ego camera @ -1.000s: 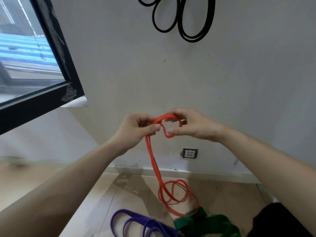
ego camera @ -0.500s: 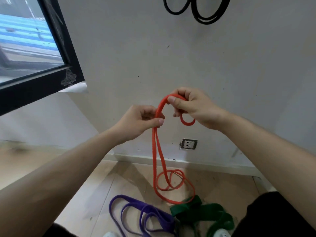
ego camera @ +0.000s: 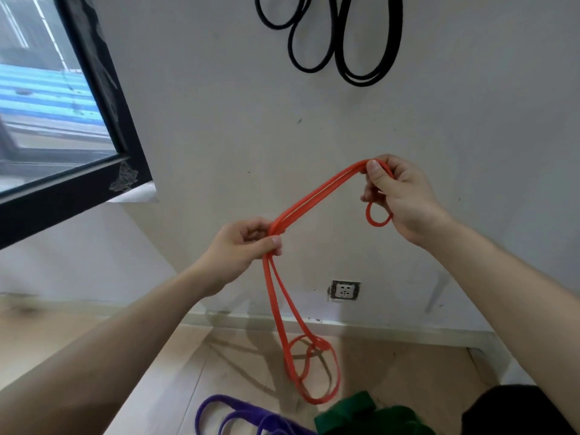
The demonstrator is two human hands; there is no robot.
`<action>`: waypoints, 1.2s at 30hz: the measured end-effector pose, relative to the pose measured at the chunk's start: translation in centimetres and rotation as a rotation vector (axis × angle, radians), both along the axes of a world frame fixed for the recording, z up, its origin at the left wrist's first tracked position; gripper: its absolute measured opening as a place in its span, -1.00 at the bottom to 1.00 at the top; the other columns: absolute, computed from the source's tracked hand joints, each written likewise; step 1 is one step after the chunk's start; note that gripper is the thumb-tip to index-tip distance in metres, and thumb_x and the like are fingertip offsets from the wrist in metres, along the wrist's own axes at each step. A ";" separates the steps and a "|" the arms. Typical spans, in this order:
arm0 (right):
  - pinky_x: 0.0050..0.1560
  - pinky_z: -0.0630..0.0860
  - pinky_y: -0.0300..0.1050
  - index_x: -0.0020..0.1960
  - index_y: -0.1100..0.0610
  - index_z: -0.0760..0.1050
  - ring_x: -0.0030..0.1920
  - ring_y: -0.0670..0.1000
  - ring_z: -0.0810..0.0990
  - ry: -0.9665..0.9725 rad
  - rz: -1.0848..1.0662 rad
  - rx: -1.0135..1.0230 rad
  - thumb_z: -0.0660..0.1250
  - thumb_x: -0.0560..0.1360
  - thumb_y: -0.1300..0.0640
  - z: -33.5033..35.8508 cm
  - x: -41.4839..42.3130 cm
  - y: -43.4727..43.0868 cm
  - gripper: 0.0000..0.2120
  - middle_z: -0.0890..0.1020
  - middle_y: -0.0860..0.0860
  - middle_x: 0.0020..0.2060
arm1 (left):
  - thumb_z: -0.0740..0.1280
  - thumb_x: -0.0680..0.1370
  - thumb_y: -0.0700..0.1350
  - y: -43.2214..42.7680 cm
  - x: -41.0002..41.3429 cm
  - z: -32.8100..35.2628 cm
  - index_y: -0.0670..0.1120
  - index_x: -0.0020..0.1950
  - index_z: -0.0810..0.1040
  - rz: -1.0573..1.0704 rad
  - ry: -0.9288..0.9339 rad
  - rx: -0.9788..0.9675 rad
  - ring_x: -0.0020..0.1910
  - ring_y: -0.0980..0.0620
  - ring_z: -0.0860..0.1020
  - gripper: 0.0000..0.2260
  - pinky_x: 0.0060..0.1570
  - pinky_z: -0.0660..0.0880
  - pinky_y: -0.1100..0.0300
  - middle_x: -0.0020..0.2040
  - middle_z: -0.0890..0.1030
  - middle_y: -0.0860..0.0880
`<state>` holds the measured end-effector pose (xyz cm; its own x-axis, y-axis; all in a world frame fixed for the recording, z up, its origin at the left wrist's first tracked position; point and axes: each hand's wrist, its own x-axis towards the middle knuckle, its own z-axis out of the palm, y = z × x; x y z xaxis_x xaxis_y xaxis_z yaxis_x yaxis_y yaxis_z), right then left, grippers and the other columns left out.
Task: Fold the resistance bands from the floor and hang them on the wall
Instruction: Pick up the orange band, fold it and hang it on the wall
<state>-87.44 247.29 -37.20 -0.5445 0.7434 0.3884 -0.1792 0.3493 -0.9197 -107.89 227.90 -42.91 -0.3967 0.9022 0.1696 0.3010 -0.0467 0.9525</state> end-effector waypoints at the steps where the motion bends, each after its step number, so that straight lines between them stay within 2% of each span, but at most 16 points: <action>1: -0.13 0.56 -0.09 -0.07 0.14 0.54 -0.37 -0.02 0.51 -0.026 0.004 -0.020 0.23 0.67 0.17 -0.4 0.2 0.5 -0.82 0.48 0.05 -0.36 | 0.40 0.58 -0.26 -0.1 -0.2 0.3 -0.17 0.13 0.63 0.029 -0.047 0.037 -0.13 -0.02 0.68 -0.86 0.06 0.64 0.11 -0.18 0.70 -0.13; 5: -0.13 0.53 -0.08 -0.07 0.16 0.56 -0.32 0.02 0.52 -0.202 0.104 -0.042 0.24 0.65 0.18 -2.4 0.9 1.9 -0.82 0.50 0.09 -0.32 | 0.38 0.57 -0.33 -0.2 -1.1 1.7 -0.20 0.11 0.62 0.177 -0.188 0.170 -0.30 0.07 0.65 -0.86 -0.06 0.65 0.19 -0.28 0.69 -0.03; 8: -0.12 0.53 -0.10 -0.06 0.18 0.58 -0.28 0.03 0.56 -0.365 0.214 -0.032 0.27 0.63 0.20 -3.9 1.0 1.7 -0.85 0.55 0.12 -0.29 | 0.37 0.59 -0.30 -0.3 -1.7 2.9 -0.17 0.09 0.63 0.235 -0.214 0.217 -0.31 0.08 0.64 -0.88 -0.09 0.64 0.24 -0.27 0.70 0.00; 13: 0.13 0.54 0.02 0.06 0.24 0.61 -0.08 0.03 0.68 -0.549 0.364 0.019 0.36 0.59 0.17 -5.1 0.1 0.5 -0.86 0.70 0.13 -0.16 | 0.36 0.61 -0.27 0.0 -1.6 5.6 -0.12 0.08 0.65 0.238 -0.163 0.296 -0.31 0.10 0.61 -0.88 -0.10 0.60 0.22 -0.24 0.69 0.03; 16: 0.21 0.54 -0.10 0.13 0.25 0.60 0.03 0.01 0.71 -0.554 0.397 0.024 0.41 0.54 0.23 -4.7 -0.6 -0.7 -0.81 0.73 0.13 -0.05 | 0.37 0.62 -0.23 0.2 -1.2 7.8 -0.10 0.10 0.66 0.218 -0.142 0.380 -0.29 0.11 0.58 -0.88 -0.13 0.56 0.26 -0.20 0.69 0.01; 18: 0.26 0.53 -0.14 0.19 0.24 0.57 0.14 0.06 0.69 -0.532 0.417 0.003 0.44 0.51 0.25 -4.4 -1.1 -1.5 -0.74 0.72 0.18 0.05 | 0.37 0.62 -0.21 0.5 -0.7 8.6 -0.08 0.10 0.66 0.203 -0.096 0.397 -0.28 0.11 0.57 -0.89 -0.19 0.53 0.27 -0.18 0.69 0.01; 21: 0.33 0.52 -0.07 0.29 0.18 0.52 0.21 0.06 0.64 -0.473 0.424 -0.004 0.49 0.48 0.23 -4.3 -2.2 -2.8 -0.60 0.67 0.16 0.16 | 0.37 0.61 -0.22 1.0 0.5 7.4 -0.07 0.09 0.66 0.170 -0.048 0.326 -0.32 0.13 0.55 -0.89 -0.27 0.50 0.29 -0.19 0.68 0.01; 23: 0.34 0.52 -0.01 0.37 0.12 0.44 0.24 0.05 0.61 -0.418 0.376 -0.008 0.55 0.42 0.13 -4.3 -3.0 -3.5 -0.43 0.61 0.09 0.24 | 0.37 0.61 -0.24 0.9 1.0 5.7 -0.10 0.10 0.67 0.137 -0.039 0.265 -0.35 0.13 0.53 -0.88 -0.28 0.50 0.30 -0.20 0.68 0.00; 26: 0.30 0.52 -0.01 0.50 0.06 0.28 0.29 0.05 0.56 -0.339 0.269 -0.002 0.61 0.27 -0.12 -4.3 -4.2 -3.8 -0.09 0.55 0.03 0.29 | 0.37 0.61 -0.25 0.3 1.0 4.3 -0.14 0.14 0.67 0.095 -0.010 0.196 -0.35 0.13 0.53 -0.85 -0.26 0.50 0.30 -0.20 0.67 -0.01; 28: 0.24 0.53 -0.05 0.50 0.06 0.25 0.29 0.03 0.55 -0.326 0.168 0.028 0.60 0.24 -0.19 -4.3 -4.5 -3.8 -0.03 0.53 0.00 0.29 | 0.37 0.60 -0.25 0.1 0.7 4.2 -0.10 0.11 0.68 0.090 0.004 0.195 -0.35 0.14 0.53 -0.86 -0.26 0.51 0.31 -0.22 0.67 0.01; 30: 0.16 0.52 -0.14 0.53 0.07 0.19 0.31 0.02 0.51 -0.346 0.068 0.084 0.62 0.31 -0.10 -4.4 -4.5 -3.8 -0.06 0.47 -0.01 0.32 | 0.38 0.60 -0.25 0.0 0.5 4.0 -0.08 0.08 0.68 0.097 0.005 0.198 -0.36 0.15 0.52 -0.86 -0.27 0.50 0.31 -0.24 0.68 0.03; 32: 0.29 0.47 -0.08 0.60 0.09 0.02 0.40 0.05 0.42 -0.388 0.007 0.114 0.61 0.34 -0.04 -4.6 -4.5 -3.4 0.05 0.38 0.03 0.41 | 0.38 0.60 -0.26 -0.2 0.3 3.7 -0.12 0.10 0.68 0.118 0.007 0.191 -0.38 0.14 0.52 -0.87 -0.28 0.50 0.31 -0.25 0.67 0.03; 34: 0.48 0.33 0.06 0.63 0.04 -0.19 0.51 0.04 0.30 -0.434 -0.027 0.111 0.62 0.26 -0.15 -4.6 -4.5 -3.3 0.27 0.24 0.06 0.53 | 0.39 0.60 -0.26 -0.3 0.1 3.2 -0.16 0.12 0.67 0.145 0.011 0.186 -0.38 0.14 0.51 -0.87 -0.29 0.50 0.31 -0.24 0.67 0.01; 36: 0.52 0.27 0.08 0.62 -0.01 -0.24 0.53 0.01 0.24 -0.446 -0.068 0.155 0.61 0.17 -0.23 -4.5 -4.5 -3.5 0.35 0.18 0.04 0.57 | 0.40 0.59 -0.26 -0.3 -0.1 2.9 -0.17 0.12 0.67 0.161 -0.001 0.177 -0.40 0.15 0.51 -0.87 -0.30 0.49 0.32 -0.25 0.67 0.00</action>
<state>-91.94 243.82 -41.68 -0.6351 0.7352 0.2368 0.2497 0.4855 -0.8378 -108.03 227.59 -39.96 -0.5331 0.7836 0.3191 0.3169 -0.1648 0.9340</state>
